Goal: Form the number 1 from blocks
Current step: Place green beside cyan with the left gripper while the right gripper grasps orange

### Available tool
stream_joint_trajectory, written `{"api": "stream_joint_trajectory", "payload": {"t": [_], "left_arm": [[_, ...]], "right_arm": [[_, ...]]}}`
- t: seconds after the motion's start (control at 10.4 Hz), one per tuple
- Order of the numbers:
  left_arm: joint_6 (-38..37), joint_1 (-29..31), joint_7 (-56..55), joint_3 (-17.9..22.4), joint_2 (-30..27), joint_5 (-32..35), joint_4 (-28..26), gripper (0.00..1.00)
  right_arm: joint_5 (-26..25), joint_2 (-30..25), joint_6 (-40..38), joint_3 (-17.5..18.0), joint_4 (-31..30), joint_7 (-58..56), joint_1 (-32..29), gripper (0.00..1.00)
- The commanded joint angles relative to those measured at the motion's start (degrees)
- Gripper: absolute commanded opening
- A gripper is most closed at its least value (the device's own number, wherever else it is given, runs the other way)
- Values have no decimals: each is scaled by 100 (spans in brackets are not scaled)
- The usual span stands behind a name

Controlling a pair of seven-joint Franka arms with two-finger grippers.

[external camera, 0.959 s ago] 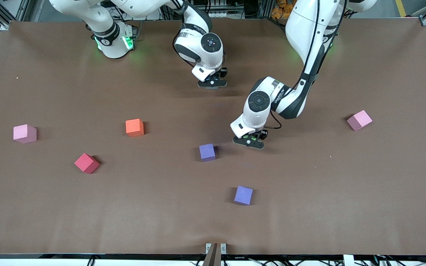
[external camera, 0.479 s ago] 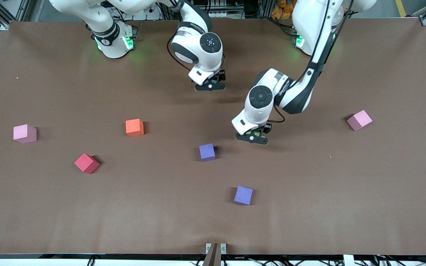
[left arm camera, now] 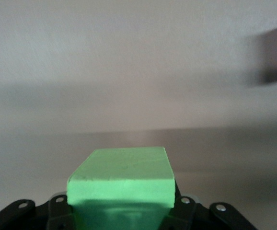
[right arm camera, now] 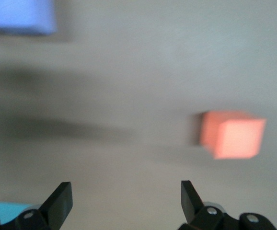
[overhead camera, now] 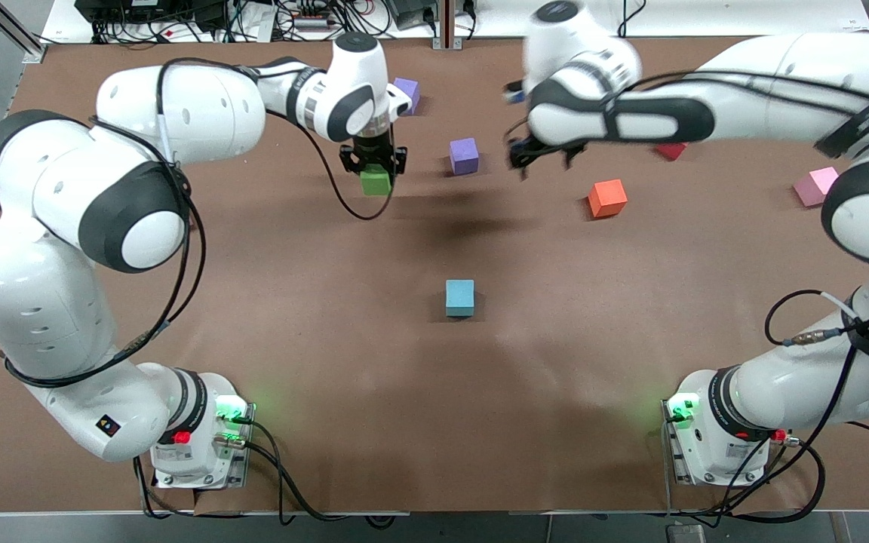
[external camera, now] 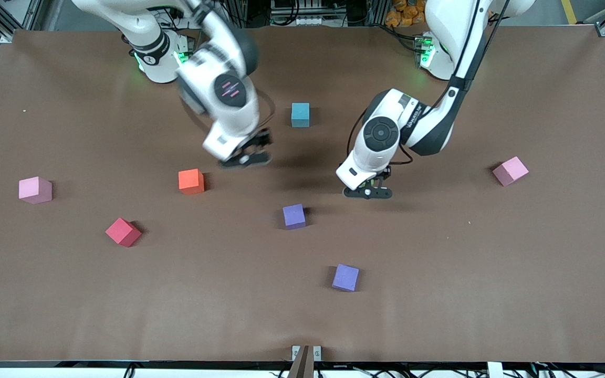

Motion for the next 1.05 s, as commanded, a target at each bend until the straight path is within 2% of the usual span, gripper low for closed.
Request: {"api": "stream_joint_trajectory", "payload": {"t": [0.0, 0.19, 0.48, 0.67, 0.96], "left_arm": [[-31, -536, -1068, -16, -22, -116, -36, 65], [39, -1168, -2002, -17, 56, -116, -27, 65], [573, -1793, -2505, -25, 249, -116, -18, 65], [926, -1953, -2507, -95, 425, -125, -36, 65], [1558, -1962, -2507, -271, 514, -125, -289, 65]], "right_arm": [[-11, -7, 40, -620, -26, -1321, -291, 100], [-2, 89, 163, -737, -149, -1422, -520, 100], [7, 98, 758, -938, -736, -1431, -600, 100], [42, 99, 1609, -983, -1359, -1422, -626, 100], [217, 230, 1851, -1071, -1503, -1343, -618, 100]]}}
